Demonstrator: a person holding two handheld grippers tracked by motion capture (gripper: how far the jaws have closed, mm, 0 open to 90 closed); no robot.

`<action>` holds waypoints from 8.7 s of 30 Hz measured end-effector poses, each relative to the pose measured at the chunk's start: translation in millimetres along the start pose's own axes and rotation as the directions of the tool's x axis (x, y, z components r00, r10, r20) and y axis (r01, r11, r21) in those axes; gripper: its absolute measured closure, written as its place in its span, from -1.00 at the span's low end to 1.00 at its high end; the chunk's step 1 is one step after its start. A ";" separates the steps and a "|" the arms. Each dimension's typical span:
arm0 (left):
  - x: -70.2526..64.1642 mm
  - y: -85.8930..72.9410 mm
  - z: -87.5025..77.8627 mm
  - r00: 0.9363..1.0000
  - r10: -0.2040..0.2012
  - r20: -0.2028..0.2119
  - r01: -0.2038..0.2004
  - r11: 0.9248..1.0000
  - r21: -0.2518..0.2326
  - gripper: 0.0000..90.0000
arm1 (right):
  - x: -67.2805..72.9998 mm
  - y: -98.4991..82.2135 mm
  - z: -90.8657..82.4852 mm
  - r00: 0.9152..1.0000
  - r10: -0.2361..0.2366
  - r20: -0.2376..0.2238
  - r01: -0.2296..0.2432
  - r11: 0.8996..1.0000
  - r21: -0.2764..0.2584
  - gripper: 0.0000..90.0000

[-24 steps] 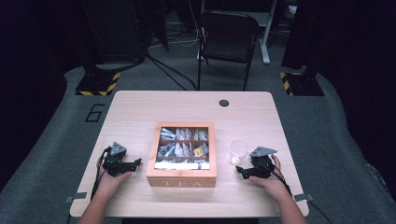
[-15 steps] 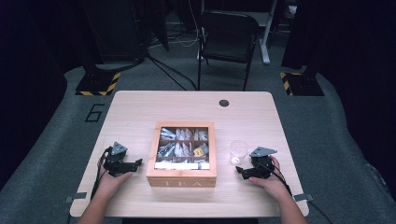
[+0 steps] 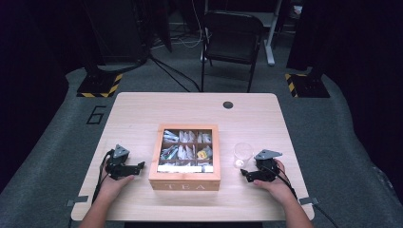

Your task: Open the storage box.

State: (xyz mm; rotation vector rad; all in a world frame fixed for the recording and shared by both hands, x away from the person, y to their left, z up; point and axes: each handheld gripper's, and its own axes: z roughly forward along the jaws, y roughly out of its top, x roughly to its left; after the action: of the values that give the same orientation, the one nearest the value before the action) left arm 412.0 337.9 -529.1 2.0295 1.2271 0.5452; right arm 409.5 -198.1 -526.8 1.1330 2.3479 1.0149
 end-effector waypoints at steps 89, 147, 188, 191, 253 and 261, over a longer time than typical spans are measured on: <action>-71.4 17.5 -100.2 0.948 0.138 0.288 -0.114 0.989 -0.098 0.23 | 16.5 29.8 -63.3 0.994 0.076 0.078 -0.067 0.992 -0.107 0.05; -89.2 7.2 -83.9 0.942 0.178 0.285 -0.164 0.984 -0.075 0.45 | 30.6 34.4 -57.5 1.000 0.024 0.018 -0.023 0.997 -0.078 0.05; -86.6 30.0 -98.9 0.945 0.142 0.295 -0.112 0.987 -0.118 0.43 | 40.7 35.9 -69.8 0.999 0.028 -0.037 -0.030 0.998 -0.057 0.04; -85.8 31.4 -99.8 0.943 0.145 0.300 -0.116 0.987 -0.113 0.43 | 38.8 32.6 -68.9 0.998 0.042 -0.037 -0.044 0.998 -0.054 0.04; -83.4 50.8 -104.2 0.953 0.171 0.249 -0.138 0.980 -0.146 0.30 | 103.9 84.5 -65.2 0.963 -0.015 -0.267 -0.003 0.998 -0.066 0.15; -83.6 51.4 -104.3 0.953 0.180 0.243 -0.149 0.979 -0.142 0.30 | 106.9 89.9 -68.2 0.963 -0.009 -0.269 -0.011 0.997 -0.071 0.17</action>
State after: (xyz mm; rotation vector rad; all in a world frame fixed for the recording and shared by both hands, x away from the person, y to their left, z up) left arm 335.3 283.7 -421.1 2.0355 0.8572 0.4109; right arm 352.4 -107.1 -414.4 1.0250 2.4920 1.3158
